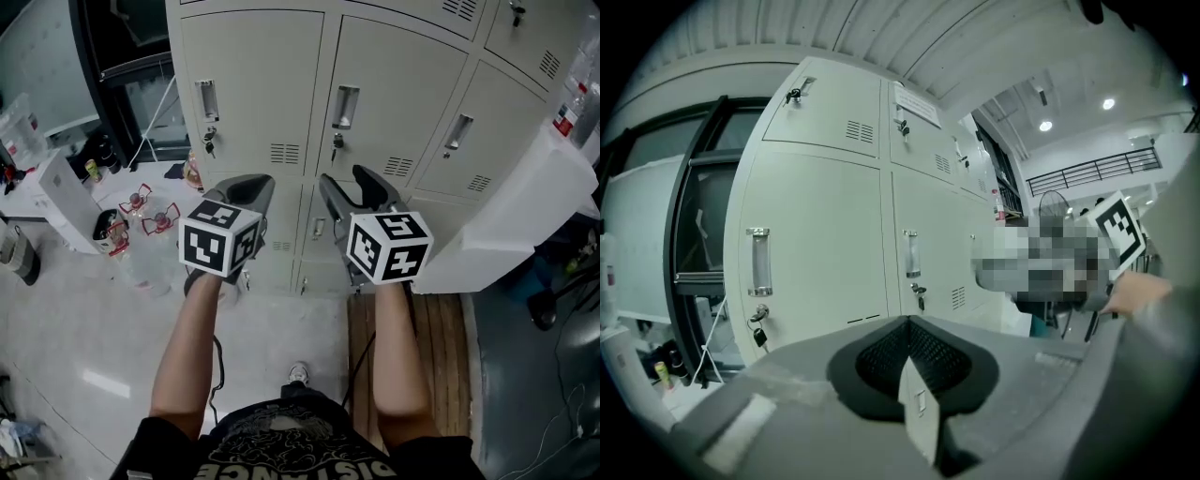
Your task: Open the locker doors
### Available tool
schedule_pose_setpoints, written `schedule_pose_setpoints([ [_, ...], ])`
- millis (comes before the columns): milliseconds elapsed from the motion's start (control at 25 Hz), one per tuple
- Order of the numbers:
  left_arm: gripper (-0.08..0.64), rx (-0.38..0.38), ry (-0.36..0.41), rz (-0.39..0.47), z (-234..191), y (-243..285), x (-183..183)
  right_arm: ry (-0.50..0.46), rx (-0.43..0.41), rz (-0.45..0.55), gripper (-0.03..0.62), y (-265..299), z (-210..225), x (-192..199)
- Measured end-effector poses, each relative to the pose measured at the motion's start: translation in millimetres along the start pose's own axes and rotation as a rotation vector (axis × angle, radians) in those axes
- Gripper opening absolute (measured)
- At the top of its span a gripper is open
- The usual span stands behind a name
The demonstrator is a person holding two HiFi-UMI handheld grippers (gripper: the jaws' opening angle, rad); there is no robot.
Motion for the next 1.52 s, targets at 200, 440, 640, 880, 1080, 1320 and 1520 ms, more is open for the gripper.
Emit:
schedule_pose_setpoints([
  [200,0.003,-0.031,-0.007,-0.006,-14,27,-2,0.003,-0.034,-0.002,0.239,30,22,0],
  [440,0.003,-0.067,-0.016,-0.014,-30,54,-1,0.001,-0.071,0.002,0.239,63,44,-3],
  [640,0.003,-0.1,-0.015,-0.017,-44,72,-1,-0.003,-0.107,0.012,0.239,90,55,-6],
  [880,0.003,-0.123,-0.007,-0.025,-55,90,-1,0.005,-0.136,0.034,0.239,113,66,-13],
  [1080,0.003,-0.13,-0.003,-0.026,-59,98,-2,0.023,-0.149,0.034,0.239,125,71,-11],
  [1320,0.003,-0.142,-0.001,-0.023,-65,101,-2,0.035,-0.167,0.035,0.239,134,72,-8],
  [1520,0.003,-0.154,0.001,-0.025,-70,98,-2,0.04,-0.179,0.039,0.239,140,69,-9],
])
Point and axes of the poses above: the fingertips, and each gripper's own axes: y forward along the fingers, z to its right, x out of its underside, the point moved 2 cm from there along -y, backward along the fingers, and after that the axes turned 4 degrees about z, right-handed, at the moved point
